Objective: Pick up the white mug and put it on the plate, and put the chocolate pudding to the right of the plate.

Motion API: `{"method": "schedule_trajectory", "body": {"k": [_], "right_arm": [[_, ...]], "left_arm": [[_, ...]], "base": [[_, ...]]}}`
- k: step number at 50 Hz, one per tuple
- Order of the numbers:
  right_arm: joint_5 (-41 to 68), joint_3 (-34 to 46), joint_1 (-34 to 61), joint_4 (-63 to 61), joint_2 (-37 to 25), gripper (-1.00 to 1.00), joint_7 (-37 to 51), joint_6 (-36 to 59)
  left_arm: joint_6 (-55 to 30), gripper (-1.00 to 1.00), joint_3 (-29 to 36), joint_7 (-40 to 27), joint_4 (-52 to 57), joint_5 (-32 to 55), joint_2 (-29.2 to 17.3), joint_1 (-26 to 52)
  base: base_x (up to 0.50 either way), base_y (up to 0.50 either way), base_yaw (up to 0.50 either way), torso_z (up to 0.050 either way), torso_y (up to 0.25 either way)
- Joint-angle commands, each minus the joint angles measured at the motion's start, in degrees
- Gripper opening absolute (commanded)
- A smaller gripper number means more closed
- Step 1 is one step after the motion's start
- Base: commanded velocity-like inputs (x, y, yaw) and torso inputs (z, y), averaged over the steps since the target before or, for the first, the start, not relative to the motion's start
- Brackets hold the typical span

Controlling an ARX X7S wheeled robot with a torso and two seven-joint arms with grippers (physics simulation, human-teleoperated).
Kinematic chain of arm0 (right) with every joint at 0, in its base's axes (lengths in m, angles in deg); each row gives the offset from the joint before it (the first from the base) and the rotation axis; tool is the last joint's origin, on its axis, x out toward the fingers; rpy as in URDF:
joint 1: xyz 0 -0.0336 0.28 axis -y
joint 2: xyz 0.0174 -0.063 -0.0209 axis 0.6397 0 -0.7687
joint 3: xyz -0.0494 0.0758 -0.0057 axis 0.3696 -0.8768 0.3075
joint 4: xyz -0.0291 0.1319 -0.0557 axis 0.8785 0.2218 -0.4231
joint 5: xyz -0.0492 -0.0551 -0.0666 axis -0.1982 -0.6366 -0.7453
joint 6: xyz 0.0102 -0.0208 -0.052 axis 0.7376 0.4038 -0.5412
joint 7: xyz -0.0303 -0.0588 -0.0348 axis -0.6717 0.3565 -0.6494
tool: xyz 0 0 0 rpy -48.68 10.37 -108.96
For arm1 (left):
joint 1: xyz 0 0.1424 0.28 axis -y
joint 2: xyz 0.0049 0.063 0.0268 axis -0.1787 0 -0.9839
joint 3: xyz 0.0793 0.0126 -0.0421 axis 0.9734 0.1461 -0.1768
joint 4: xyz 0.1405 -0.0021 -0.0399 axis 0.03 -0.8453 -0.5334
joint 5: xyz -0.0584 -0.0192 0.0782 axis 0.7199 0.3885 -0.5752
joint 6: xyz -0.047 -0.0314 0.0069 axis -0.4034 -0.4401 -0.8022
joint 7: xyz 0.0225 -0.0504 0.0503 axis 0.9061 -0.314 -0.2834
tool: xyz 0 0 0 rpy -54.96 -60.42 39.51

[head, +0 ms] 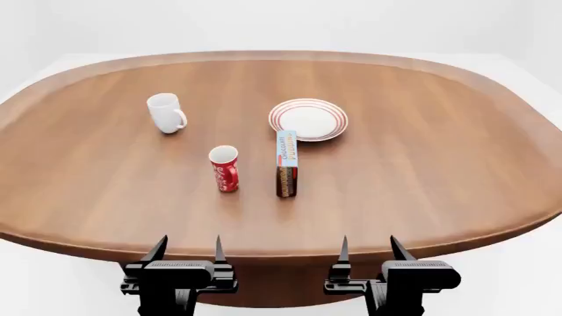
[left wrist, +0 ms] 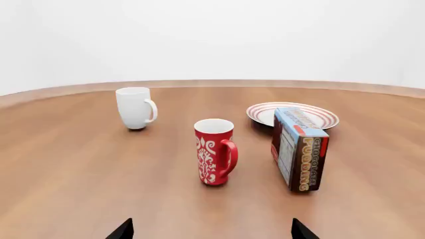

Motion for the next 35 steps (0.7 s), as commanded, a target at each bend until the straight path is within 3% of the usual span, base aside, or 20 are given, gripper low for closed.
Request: {"method": "schedule_trajectory", "body": {"k": [1, 18, 19, 35], "right_arm": [[1.6, 0.9, 0.0, 0.3, -0.8, 1.00, 1.1, 0.2], [4.1, 3.8, -0.2, 0.0, -3.1, 1.00, 4.0, 0.4], [1.4, 0.6, -0.3, 0.1, -0.4, 1.00, 0.9, 0.6], [3.9, 3.9, -0.3, -0.2, -3.1, 1.00, 4.0, 0.4]], "left_arm": [[-0.1, 1.00, 1.2, -1.1, -0.1, 0.6, -0.9, 0.0], [1.2, 1.00, 3.9, -3.8, -0.2, 2.4, -3.3, -0.1], [0.7, 1.00, 0.8, -0.8, 0.0, -0.2, -0.7, -0.2], [1.6, 1.00, 3.7, -4.1, -0.4, 1.5, -3.3, 0.4]], "base": [[0.00, 0.00, 0.00, 0.000, 0.000], [0.00, 0.00, 0.00, 0.000, 0.000], [0.00, 0.00, 0.00, 0.000, 0.000], [0.00, 0.00, 0.00, 0.000, 0.000]]}}
